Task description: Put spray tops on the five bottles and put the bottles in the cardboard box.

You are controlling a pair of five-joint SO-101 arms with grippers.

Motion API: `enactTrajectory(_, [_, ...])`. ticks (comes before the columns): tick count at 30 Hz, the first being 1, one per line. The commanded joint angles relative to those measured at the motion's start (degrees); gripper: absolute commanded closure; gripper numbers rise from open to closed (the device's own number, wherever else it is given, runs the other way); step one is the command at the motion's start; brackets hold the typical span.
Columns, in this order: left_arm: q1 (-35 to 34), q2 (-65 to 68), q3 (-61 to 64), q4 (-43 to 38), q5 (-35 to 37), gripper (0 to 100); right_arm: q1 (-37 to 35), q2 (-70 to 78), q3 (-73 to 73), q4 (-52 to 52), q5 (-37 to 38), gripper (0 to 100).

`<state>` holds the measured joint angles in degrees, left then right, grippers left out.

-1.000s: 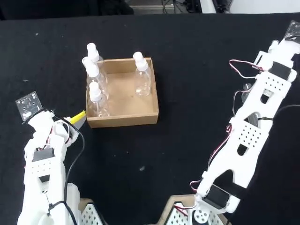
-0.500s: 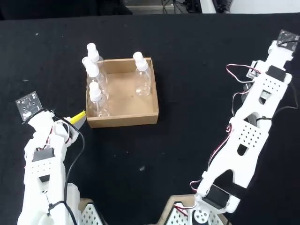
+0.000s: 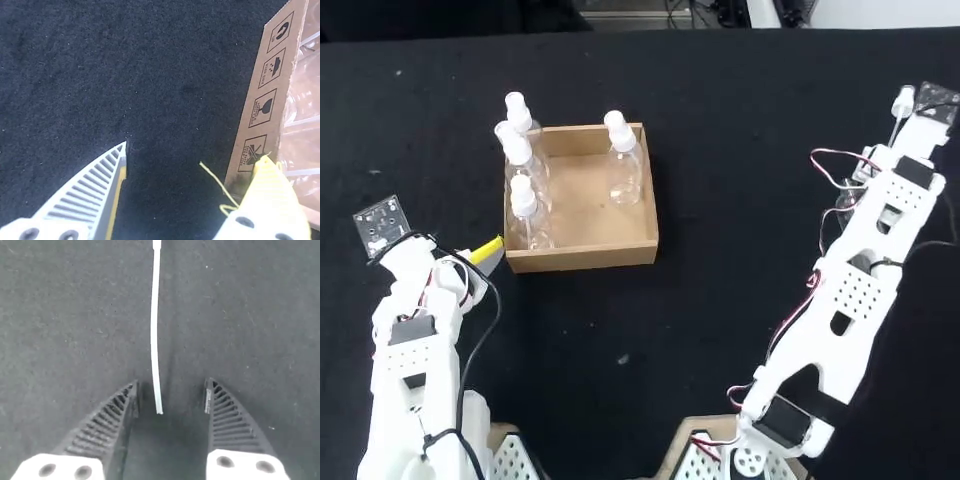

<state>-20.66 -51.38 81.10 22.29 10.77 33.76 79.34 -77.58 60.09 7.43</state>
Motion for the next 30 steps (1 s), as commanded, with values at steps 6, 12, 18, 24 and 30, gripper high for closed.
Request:
enactTrajectory(6, [0.4,-1.6,-0.5,-0.7,0.1,71,-0.1,-0.1,-5.4,-0.6,3.0,97.9])
enactTrajectory(12, [0.4,-1.6,-0.5,-0.8,0.1,71,1.8,-0.6,-5.6,-0.6,6.2,98.8])
enactTrajectory(18, [0.4,-1.6,-0.5,-0.9,0.1,71,4.6,-0.6,-9.5,2.9,6.2,98.8])
enactTrajectory(24, [0.5,-1.6,-0.5,-0.9,0.1,71,5.5,-0.5,-18.4,13.8,8.4,98.8])
enactTrajectory(30, [0.5,-1.6,-0.5,-0.8,0.1,71,6.0,-0.1,-17.9,13.3,10.2,98.5])
